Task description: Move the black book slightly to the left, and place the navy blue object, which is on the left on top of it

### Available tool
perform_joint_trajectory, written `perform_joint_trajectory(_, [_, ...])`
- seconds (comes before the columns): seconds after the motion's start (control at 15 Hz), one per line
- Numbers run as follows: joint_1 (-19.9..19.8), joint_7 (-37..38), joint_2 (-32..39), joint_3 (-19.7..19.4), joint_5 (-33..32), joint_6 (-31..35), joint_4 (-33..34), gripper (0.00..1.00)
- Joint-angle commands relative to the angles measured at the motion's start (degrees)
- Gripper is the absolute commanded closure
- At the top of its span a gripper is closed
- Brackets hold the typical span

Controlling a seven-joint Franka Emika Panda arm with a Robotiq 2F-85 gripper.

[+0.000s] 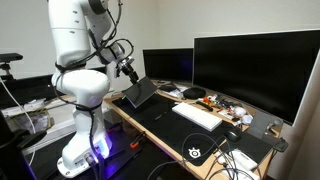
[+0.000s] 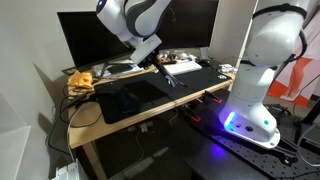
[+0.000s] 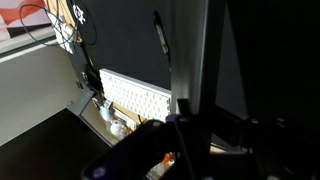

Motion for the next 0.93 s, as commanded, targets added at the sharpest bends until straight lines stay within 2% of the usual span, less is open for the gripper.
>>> perform_joint_trajectory(0.0, [2.62, 3.34, 6.88, -2.3, -0.47, -7.54, 7.23, 0.94])
perform_joint_trajectory(0.47, [5.71, 4.39, 17.75, -6.94, 0.4, -15.12, 16.82, 0.94])
perform_joint_trajectory(0.87, [8.21, 2.69, 23.65, -8.68, -1.22, -14.5, 21.98, 0.94])
